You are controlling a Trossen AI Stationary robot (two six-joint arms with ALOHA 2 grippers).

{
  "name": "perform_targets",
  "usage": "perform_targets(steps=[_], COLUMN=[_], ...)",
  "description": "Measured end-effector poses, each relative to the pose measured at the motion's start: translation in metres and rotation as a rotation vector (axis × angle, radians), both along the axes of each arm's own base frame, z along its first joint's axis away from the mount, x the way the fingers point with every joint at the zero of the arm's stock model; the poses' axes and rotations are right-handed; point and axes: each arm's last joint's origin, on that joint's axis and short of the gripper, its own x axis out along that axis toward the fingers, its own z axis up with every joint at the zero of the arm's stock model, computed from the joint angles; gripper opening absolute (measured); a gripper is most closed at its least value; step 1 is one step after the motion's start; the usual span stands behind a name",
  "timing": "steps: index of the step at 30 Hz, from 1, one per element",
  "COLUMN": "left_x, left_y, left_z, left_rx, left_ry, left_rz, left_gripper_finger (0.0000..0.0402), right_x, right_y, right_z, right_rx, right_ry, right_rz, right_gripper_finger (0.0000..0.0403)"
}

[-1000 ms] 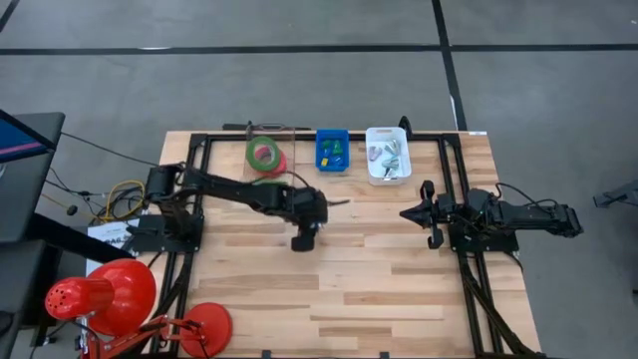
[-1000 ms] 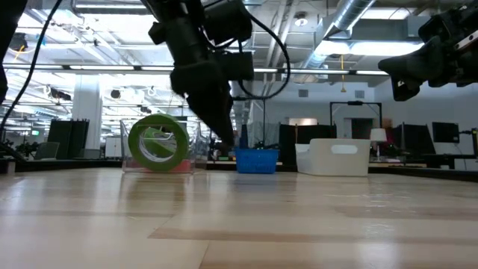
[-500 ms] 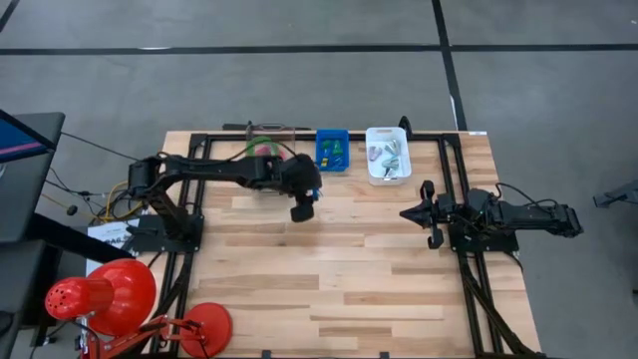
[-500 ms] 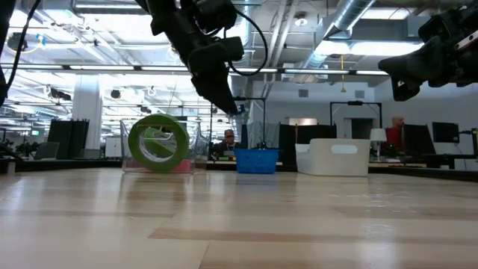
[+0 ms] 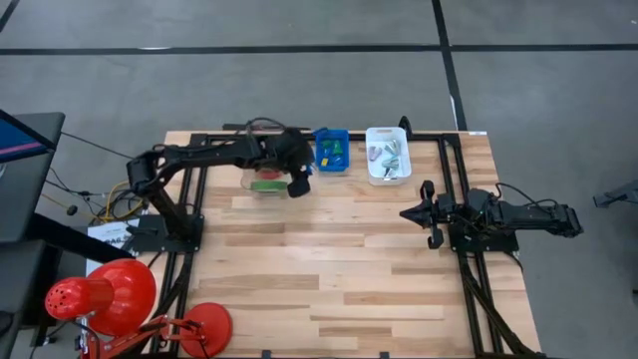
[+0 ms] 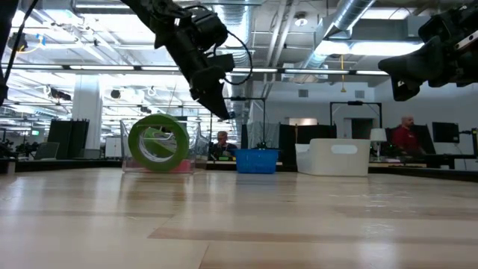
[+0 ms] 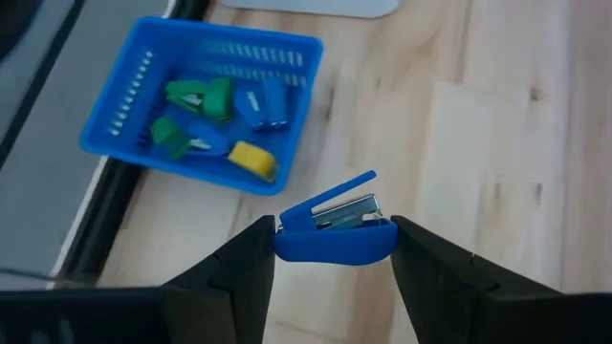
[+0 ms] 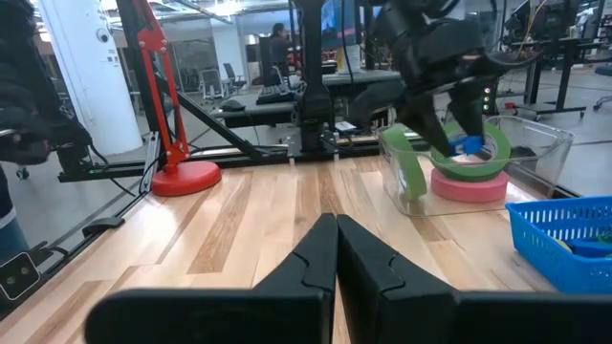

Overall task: Pick and place Stapler, Stapler remover, tape
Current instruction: Put the blue stapler into the blue bin

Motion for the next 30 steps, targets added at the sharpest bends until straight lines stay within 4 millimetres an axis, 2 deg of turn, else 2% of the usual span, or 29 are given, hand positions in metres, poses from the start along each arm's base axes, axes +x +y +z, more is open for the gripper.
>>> perform_targets(steps=[8,16,30], left_x=[-0.01,-0.013,0.001], left_y=[0.023,0.046,0.054], left_z=[0.01,0.024,0.044], left_rx=[0.006,0.08,0.206], left_ry=[-0.067,-0.211,-0.465], left_rz=[0.052,0.112,0.107], left_gripper_finger=[0.0181,0.018,0.018], right_x=[0.0,0.0,0.0], right_y=[0.0,0.0,0.0], right_z=[0.0,0.0,0.0], right_rx=[0.0,0.0,0.0], right_ry=[0.0,0.0,0.0], right_rz=[0.0,0.0,0.0], right_gripper_finger=[0.0,0.0,0.0])
